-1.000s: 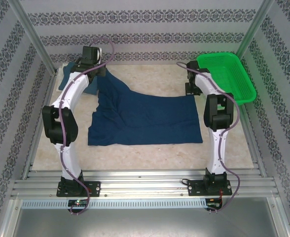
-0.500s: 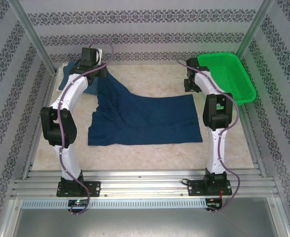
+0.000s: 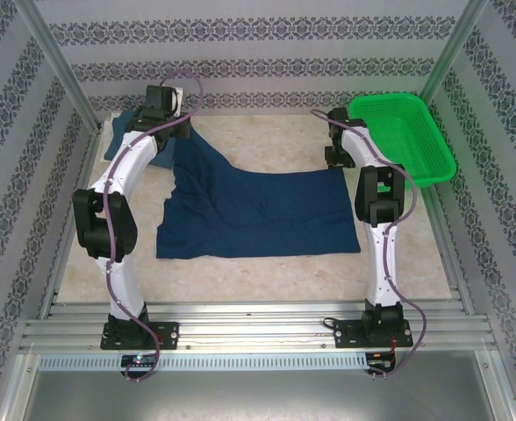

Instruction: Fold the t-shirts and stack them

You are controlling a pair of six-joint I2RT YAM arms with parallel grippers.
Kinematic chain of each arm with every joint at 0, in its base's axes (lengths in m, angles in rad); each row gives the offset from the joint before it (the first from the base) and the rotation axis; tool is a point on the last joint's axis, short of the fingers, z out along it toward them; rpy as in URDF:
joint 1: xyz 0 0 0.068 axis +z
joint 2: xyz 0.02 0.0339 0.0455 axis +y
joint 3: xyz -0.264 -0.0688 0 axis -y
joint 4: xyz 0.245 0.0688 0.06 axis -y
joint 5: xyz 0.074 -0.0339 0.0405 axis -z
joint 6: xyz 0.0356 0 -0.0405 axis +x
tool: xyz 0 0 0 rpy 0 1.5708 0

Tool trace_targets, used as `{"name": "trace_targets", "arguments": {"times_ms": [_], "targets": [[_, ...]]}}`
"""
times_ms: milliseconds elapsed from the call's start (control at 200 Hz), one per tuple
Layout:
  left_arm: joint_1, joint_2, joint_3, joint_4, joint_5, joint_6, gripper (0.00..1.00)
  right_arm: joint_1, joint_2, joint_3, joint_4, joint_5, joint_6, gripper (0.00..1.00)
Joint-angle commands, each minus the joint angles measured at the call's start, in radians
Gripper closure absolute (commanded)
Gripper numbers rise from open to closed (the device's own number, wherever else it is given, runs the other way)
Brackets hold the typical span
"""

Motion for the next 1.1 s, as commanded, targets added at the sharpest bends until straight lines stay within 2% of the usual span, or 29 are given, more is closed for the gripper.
{"name": "trace_targets", "arguments": {"times_ms": [0,290,370,485,714,919,1094], "targets": [[0.008,0.016,0.004,0.04,0.006,0.016,1.0,0.003,0.035,0.027,-0.065,-0.016,0.002,0.66],[0.008,0.012,0.003,0.034,-0.006,0.027,1.0,-0.006,0.005,-0.023,-0.062,-0.054,0.025,0.74],[0.008,0.011,-0.003,0.034,-0.006,0.025,1.0,-0.006,0.012,-0.02,-0.075,-0.055,0.025,0.82],[0.008,0.008,-0.007,0.038,-0.009,0.025,1.0,-0.006,0.002,-0.023,-0.064,-0.053,0.028,1.0],[0.009,-0.016,-0.029,0.055,-0.015,0.028,1.0,-0.003,-0.11,-0.105,0.075,-0.047,0.043,1.0],[0.011,-0.056,-0.05,0.069,-0.006,0.023,1.0,-0.01,-0.282,-0.296,0.264,-0.051,0.057,1.0],[0.028,-0.137,-0.137,0.124,0.02,-0.001,1.0,-0.026,-0.397,-0.437,0.36,-0.057,0.062,1.0]]}}
